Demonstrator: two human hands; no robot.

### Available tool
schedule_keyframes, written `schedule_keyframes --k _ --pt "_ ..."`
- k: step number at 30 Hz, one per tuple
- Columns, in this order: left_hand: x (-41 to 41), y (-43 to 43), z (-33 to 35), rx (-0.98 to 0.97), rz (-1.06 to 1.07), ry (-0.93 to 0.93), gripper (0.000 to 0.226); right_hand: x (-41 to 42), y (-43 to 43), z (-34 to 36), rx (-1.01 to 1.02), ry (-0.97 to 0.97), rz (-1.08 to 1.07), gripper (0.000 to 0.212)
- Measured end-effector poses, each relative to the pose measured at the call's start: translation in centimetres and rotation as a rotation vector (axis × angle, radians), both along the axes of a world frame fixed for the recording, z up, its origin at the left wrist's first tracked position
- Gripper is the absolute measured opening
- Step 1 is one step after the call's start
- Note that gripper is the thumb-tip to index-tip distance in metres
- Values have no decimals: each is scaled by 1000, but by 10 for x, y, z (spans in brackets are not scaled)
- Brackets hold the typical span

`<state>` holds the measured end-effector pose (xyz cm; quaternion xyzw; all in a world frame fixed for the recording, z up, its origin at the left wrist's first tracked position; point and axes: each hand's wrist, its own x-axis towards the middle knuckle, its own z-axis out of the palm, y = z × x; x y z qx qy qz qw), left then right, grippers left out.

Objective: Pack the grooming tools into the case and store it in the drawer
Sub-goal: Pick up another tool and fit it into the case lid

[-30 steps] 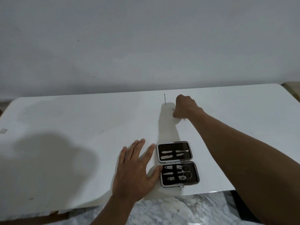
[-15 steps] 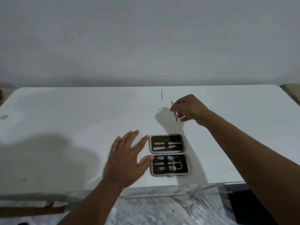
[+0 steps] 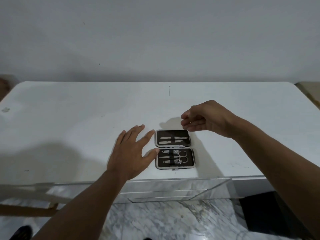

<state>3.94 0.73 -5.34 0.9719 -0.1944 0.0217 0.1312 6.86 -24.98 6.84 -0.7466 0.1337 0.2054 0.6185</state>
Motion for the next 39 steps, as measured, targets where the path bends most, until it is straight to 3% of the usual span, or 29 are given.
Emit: schedule_keyframes --k 4,10,24,39 --pt "0 0 1 -11 1 -3 69 -6 -4 -9 -101 -58 120 17" --pt "0 1 1 -28 1 1 69 -4 -7 -20 -521 -168 333 8" --pt "2 1 -1 -9 -1 -3 69 -6 0 -38 -1077 -414 472 11" --pt "1 0 2 -29 1 7 70 -15 -3 -35 -1107 -488 534 29"
